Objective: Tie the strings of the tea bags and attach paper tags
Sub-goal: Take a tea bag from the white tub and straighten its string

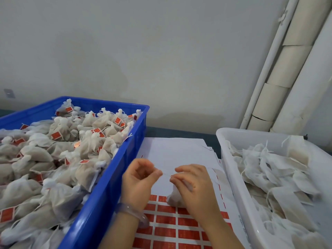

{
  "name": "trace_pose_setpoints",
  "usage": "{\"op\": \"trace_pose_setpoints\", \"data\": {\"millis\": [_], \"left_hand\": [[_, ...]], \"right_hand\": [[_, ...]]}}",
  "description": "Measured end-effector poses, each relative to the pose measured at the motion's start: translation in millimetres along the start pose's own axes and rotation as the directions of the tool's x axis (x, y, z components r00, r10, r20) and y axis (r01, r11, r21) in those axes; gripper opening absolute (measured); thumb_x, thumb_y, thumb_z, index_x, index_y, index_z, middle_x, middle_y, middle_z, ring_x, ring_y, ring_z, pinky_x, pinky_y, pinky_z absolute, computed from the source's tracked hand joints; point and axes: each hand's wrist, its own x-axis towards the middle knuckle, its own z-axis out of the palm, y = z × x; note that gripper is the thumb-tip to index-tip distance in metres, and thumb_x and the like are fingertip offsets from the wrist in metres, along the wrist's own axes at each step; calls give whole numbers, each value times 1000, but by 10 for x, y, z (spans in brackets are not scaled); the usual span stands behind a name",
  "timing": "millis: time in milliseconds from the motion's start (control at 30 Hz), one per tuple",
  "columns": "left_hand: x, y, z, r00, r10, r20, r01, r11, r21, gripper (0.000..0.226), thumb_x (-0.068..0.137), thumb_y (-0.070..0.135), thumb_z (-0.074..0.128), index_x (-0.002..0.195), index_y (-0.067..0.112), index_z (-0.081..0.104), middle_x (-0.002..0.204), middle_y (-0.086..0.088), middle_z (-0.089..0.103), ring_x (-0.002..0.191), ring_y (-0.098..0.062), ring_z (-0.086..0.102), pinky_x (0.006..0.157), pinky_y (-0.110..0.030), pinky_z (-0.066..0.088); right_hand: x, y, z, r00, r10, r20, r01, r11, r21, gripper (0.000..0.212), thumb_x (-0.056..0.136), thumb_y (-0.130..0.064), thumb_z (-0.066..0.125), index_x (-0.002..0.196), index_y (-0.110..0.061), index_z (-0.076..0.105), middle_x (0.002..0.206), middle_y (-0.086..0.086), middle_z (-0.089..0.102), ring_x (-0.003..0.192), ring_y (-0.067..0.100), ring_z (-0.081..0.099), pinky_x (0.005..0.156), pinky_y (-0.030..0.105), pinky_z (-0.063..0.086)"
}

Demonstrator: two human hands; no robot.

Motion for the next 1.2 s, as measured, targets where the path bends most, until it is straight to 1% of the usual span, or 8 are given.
{"op": "trace_pose_setpoints", "data": {"millis": [167,333,467,567,633,833,1000,1200], "left_hand": [[-4,25,-28,997,-45,-58,36,989,-147,36,75,-7,67,61,13,41,56,-4,60,55,-16,60,61,-25,51],[-107,101,-6,959,115,259,-18,936,-351,31,66,0,72,59,17,48,60,-8,63,55,-17,60,56,-21,52],[-54,120,-15,915,114,387,59,911,-408,9,83,9,63,89,8,58,83,-8,67,68,-18,63,64,-25,54],[-34,64,-28,963,-61,263,71,997,-27,29,90,-7,46,103,16,59,103,3,65,69,-8,63,64,-18,54],[-93,11,9,936,-107,336,33,975,219,45,87,-6,51,108,33,57,110,15,61,77,-7,63,67,-19,54],[-138,-23,90,884,-123,451,6,967,254,43,70,29,77,107,40,57,86,13,69,64,-1,60,60,-14,48],[-148,-22,103,929,-37,367,-92,940,329,19,83,20,66,92,36,63,79,9,64,69,-5,59,62,-10,47],[-122,-32,116,944,71,323,-199,901,384,14,83,11,64,89,23,69,85,10,56,76,3,59,65,-4,44]], "right_hand": [[49,56,-36,996,-15,-85,1,986,-165,12,79,-32,67,79,-22,75,94,-3,62,85,11,45,79,11,28],[65,-45,-71,956,-195,-220,133,954,-267,16,77,-24,63,83,-16,76,83,-1,68,78,16,56,72,18,42],[-49,-133,-93,972,84,-219,-78,996,37,17,89,-34,53,92,-29,69,97,-20,60,85,-3,53,79,4,32],[-99,-171,-87,954,291,-76,-256,916,308,8,84,-39,53,85,-40,61,95,-29,60,92,-10,55,73,-1,40],[-114,-175,-73,938,344,-32,-303,864,402,15,88,-25,60,82,-38,63,90,-23,65,89,-10,57,70,1,44],[-127,-172,-66,891,455,8,-375,723,580,18,82,-13,67,74,-29,70,76,-10,70,75,-4,62,60,6,46],[-147,-122,-93,818,575,-9,-378,550,745,15,84,-19,62,73,-22,72,73,-6,69,64,10,59,62,22,52],[-168,-146,-152,846,524,98,-320,352,879,23,76,-30,53,66,-21,72,75,5,70,58,14,56,61,28,50]]}}
